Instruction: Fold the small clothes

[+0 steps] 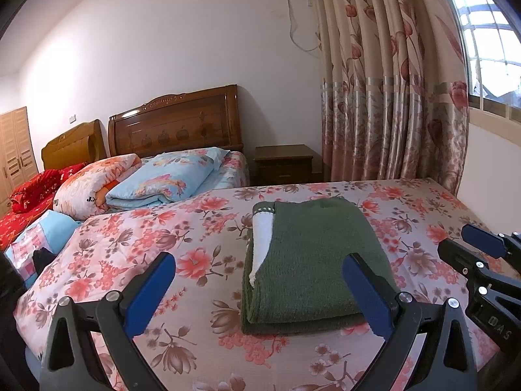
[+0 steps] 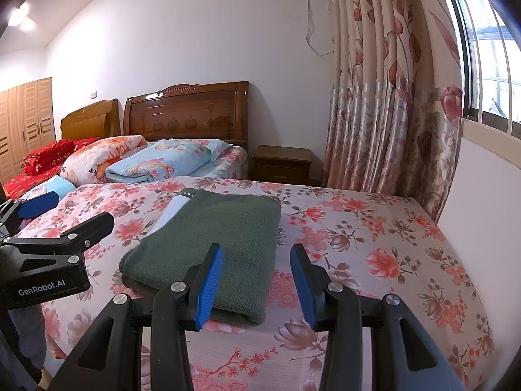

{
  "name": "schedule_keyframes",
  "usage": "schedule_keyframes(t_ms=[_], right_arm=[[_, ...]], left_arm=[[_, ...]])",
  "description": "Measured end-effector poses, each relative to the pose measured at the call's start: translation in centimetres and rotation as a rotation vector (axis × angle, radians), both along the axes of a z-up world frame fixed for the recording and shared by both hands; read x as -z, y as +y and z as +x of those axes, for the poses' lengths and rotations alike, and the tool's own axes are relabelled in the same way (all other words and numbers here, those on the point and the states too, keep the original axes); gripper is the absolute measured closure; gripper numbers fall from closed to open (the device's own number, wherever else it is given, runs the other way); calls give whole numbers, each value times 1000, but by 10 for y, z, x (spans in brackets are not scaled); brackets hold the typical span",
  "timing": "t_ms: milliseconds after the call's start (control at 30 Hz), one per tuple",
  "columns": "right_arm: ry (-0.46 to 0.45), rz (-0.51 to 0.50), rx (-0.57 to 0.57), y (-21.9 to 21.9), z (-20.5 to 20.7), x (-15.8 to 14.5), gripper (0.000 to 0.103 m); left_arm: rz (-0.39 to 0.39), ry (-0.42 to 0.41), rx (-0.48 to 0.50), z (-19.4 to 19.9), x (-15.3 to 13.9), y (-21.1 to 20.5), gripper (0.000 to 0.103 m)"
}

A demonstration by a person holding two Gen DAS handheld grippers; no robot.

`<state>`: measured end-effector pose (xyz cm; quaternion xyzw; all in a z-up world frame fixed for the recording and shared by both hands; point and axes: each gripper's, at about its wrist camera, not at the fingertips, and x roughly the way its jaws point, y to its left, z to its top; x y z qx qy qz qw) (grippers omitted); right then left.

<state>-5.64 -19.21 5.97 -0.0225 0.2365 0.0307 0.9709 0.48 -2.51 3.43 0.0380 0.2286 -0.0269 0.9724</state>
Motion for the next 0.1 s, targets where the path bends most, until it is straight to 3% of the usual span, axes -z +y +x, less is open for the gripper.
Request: schedule_keyframes(t_ms=[100], right_arm=[[0,-1,0,0,0,0,59]], left_arm=[[-3,2,8,1,1,0,0]])
